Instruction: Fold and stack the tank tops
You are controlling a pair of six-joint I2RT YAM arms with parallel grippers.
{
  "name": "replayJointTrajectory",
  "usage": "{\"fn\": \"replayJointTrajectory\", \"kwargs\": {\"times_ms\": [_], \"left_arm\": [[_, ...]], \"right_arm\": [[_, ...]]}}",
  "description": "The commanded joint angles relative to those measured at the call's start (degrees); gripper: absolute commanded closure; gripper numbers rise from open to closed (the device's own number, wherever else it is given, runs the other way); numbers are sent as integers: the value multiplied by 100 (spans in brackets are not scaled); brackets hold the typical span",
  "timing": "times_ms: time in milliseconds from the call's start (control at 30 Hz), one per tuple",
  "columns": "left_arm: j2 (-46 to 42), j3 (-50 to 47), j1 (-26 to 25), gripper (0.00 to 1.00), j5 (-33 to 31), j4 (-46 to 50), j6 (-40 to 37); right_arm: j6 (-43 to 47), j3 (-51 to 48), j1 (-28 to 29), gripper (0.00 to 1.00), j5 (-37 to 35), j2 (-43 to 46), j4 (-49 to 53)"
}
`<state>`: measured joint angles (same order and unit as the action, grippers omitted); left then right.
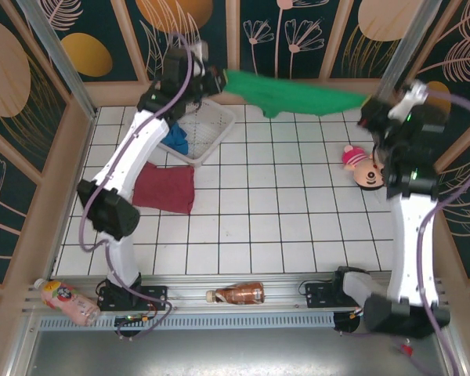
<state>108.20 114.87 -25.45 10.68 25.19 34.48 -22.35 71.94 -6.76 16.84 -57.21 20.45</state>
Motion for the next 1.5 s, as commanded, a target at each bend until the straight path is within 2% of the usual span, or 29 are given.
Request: {"fn": "replayJointTrajectory", "kwargs": {"times_ms": [0, 100, 233, 367, 633, 867, 933, 1000, 1100, 1233, 1367, 1467], "left_arm": [[-845, -1890, -127, 91, 109, 250, 251], [-1489, -3620, -313, 91, -65, 91, 527], [-1651, -5130, -483, 90, -217, -182, 881], [-1657, -5408, -607, 90, -527, 281, 1029], [-1723, -5482, -621, 88, -1680, 1389, 1011], [-1606, -5741, -628, 84, -1790, 1386, 978], [-1575, -5717, -623, 82, -1816, 1416, 945], [-1564, -5654, -621, 82, -1855, 1472, 920], [-1664, -5567, -645, 76, -1663, 1460, 967], [-1806, -5157, -812, 67, -1423, 1683, 1098], [-1756, -4972, -1284, 60, -781, 1117, 1541], [-1537, -5059, -1509, 57, -690, 659, 1800]], "right_arm": [[-821, -1395, 278, 100, 310, 853, 1129], [-1320, -2519, 539, 100, 442, 1280, 1853], [-1972, -3890, 1223, 100, 117, 1620, 1824], [-2487, -4482, 1899, 100, 87, 1674, 1831], [-2375, -4658, 2455, 100, 320, 1305, 2304], [-2895, -5091, 3179, 99, 464, 943, 1953], [-3080, -5057, 3495, 95, 493, 853, 1718], [-3170, -4911, 3732, 84, 364, 809, 1839], [-3201, -4582, 3770, 77, 118, 913, 2357], [-3319, -3934, 3761, 49, -239, 1035, 3185], [-2792, -3136, 3442, 49, -804, 859, 3335], [-1948, -3088, 2773, 53, -772, 420, 2193]]}}
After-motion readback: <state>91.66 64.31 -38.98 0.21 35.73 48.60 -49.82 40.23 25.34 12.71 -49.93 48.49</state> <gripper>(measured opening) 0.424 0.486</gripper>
